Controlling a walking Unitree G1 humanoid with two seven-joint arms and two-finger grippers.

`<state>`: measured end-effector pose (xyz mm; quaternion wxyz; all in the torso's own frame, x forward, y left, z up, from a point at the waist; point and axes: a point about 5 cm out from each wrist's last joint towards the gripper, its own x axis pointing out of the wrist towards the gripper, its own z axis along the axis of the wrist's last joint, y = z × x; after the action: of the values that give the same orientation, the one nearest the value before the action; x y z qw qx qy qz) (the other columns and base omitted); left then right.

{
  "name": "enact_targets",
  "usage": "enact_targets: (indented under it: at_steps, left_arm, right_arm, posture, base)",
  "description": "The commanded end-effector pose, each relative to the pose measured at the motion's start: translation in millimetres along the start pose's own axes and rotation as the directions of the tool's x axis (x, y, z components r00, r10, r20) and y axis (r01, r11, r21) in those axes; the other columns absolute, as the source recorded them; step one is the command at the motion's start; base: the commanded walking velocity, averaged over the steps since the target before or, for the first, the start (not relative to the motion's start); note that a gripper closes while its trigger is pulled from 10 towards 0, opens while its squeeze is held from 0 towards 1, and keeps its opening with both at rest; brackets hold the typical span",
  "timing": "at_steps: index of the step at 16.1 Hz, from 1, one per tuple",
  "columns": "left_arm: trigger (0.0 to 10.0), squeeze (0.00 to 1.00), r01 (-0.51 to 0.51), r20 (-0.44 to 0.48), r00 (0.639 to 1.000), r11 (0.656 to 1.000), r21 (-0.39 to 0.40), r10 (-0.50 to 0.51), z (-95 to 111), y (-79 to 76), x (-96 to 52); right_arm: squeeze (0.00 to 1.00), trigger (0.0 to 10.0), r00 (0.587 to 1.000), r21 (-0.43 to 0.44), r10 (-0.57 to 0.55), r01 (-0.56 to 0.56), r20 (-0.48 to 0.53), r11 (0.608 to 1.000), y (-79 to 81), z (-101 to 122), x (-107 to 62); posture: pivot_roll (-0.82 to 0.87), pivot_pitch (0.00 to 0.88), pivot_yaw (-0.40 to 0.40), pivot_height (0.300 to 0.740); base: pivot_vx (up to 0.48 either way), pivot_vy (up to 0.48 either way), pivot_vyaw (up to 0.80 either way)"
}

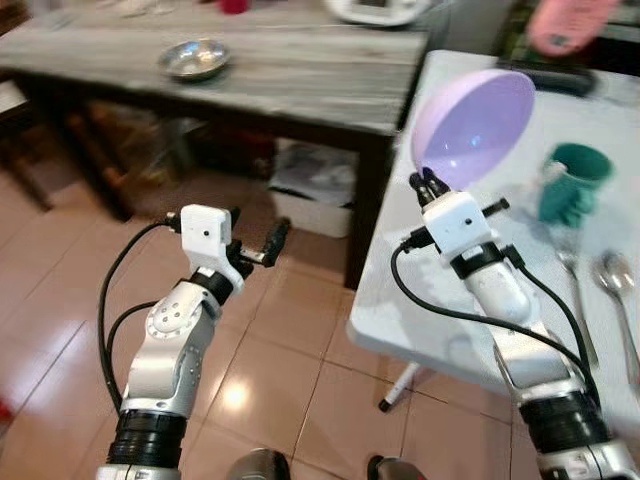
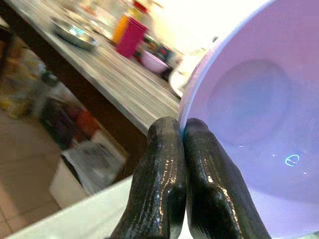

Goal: Setting the table

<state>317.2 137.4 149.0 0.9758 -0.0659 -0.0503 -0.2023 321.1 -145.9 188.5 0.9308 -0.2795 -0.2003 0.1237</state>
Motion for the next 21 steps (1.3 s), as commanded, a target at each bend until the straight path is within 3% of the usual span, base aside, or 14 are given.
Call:
enact_targets:
  at_steps: [1,5,21]
  left_arm:
    - [10.0,0.0,-0.013,-0.006,1.0,1.0,0.009,0.013,-1.7,4.3,-1.4]
    - [10.0,0.0,-0.014,-0.003,1.0,1.0,0.01,0.014,-2.8,3.5,-1.2]
    - [10.0,0.0,-0.023,0.022,0.999,1.0,0.003,0.023,-7.7,-5.7,6.1]
  right_arm:
    - [0.0,10.0,1.0,0.005,-0.005,0.005,0.018,1.0,1.7,7.8,0.0]
    - [0.0,10.0,1.0,0.021,-0.004,0.004,0.008,1.0,7.3,8.4,-2.8]
    - [0.0,10.0,0.999,0.023,-0.032,0.032,-0.013,0.999,2.9,8.9,-3.3]
  posture:
    - [-0.19,0.134,0.076,0.74]
    - [-0.19,0.134,0.075,0.74]
    - [-0.2,0.116,0.068,0.74]
  base:
    - [0.0,0.416,-0.59]
    - [0.0,0.473,-0.22]
    - [0.0,0.48,0.0]
